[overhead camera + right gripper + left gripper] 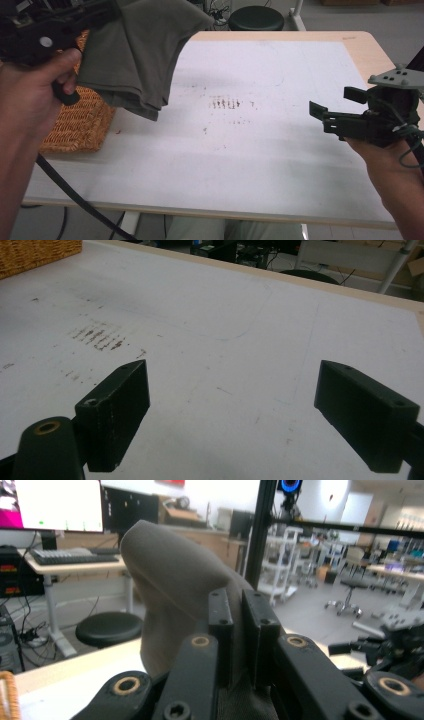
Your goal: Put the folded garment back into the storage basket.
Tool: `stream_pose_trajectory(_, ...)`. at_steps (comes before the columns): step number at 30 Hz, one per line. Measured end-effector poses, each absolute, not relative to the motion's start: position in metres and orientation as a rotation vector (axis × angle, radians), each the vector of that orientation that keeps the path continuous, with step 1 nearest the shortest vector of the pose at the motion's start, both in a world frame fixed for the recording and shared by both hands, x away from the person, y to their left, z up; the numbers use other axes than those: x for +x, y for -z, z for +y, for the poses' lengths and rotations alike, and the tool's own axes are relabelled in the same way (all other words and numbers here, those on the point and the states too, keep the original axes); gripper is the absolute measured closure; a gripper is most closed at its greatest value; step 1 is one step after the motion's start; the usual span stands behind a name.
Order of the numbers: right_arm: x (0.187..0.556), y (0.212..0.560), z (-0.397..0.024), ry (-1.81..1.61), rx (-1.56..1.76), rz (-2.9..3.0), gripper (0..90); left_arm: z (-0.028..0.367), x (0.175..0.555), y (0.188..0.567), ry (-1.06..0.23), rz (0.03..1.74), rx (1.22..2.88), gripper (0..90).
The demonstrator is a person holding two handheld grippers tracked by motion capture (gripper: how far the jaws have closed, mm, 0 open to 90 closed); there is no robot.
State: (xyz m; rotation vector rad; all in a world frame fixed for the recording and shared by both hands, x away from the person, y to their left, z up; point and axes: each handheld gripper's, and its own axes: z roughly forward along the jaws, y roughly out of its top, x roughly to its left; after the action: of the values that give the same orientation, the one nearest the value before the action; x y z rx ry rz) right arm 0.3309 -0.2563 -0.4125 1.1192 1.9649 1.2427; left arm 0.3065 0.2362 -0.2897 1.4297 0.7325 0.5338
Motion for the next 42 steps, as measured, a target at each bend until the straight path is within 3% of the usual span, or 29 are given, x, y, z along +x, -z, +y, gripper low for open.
stream_pose_trajectory(13, 0.335, 0.408, -0.238, -1.216, 1.1, 1.997, 14.5, 0.312, 0.29, 0.264, -0.581, 0.762, 1.362, 84.1)
stream_pose_trajectory(19, 0.339, 0.406, -0.226, -1.203, 1.089, 2.013, 14.5, 0.35, 0.291, 0.276, -0.595, 0.858, 1.345, 84.1)
stream_pose_trajectory(22, 0.34, 0.406, -0.221, -1.194, 1.086, 2.023, 14.5, 0.374, 0.298, 0.295, -0.648, 0.986, 1.345, 83.7)
stream_pose_trajectory(23, 0.341, 0.407, -0.219, -1.192, 1.081, 2.028, 14.5, 0.382, 0.301, 0.303, -0.698, 1.057, 1.354, 80.4)
stream_pose_trajectory(25, 0.341, 0.407, -0.216, -1.186, 1.077, 2.036, 14.5, 0.395, 0.306, 0.318, -0.727, 1.237, 1.34, 41.9)
stream_pose_trajectory(26, 0.342, 0.408, -0.215, -1.185, 1.074, 2.039, 14.5, 0.399, 0.305, 0.324, -0.753, 1.267, 1.331, 34.5)
stream_pose_trajectory(27, 0.342, 0.408, -0.214, -1.187, 1.074, 2.039, 14.5, 0.401, 0.303, 0.329, -0.784, 1.286, 1.319, 33.8)
stream_pose_trajectory(30, 0.342, 0.408, -0.211, -1.189, 1.072, 2.042, 14.5, 0.403, 0.3, 0.337, -0.808, 1.312, 1.314, 19.9)
stream_pose_trajectory(42, 0.34, 0.411, -0.208, -1.205, 1.061, 2.046, 14.5, 0.374, 0.298, 0.338, -0.832, 1.266, 1.35, 15.9)
